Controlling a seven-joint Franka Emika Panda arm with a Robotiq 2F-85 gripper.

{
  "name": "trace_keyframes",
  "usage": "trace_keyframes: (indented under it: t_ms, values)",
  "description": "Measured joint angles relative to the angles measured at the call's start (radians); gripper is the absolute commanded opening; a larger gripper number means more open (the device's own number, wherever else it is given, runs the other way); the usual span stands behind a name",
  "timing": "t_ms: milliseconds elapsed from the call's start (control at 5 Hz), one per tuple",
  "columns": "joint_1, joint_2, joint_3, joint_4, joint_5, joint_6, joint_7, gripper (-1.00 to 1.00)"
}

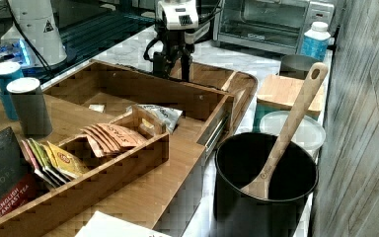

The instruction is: Open the drawer.

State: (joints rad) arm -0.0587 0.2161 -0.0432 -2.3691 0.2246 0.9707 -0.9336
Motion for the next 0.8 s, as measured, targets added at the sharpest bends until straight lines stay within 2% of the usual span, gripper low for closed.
trace_keyframes:
  t_ms: [800]
  values:
    - [0.002,-0.001,-0.001,-0.002,-0.002,0.007,0.051,1.00]
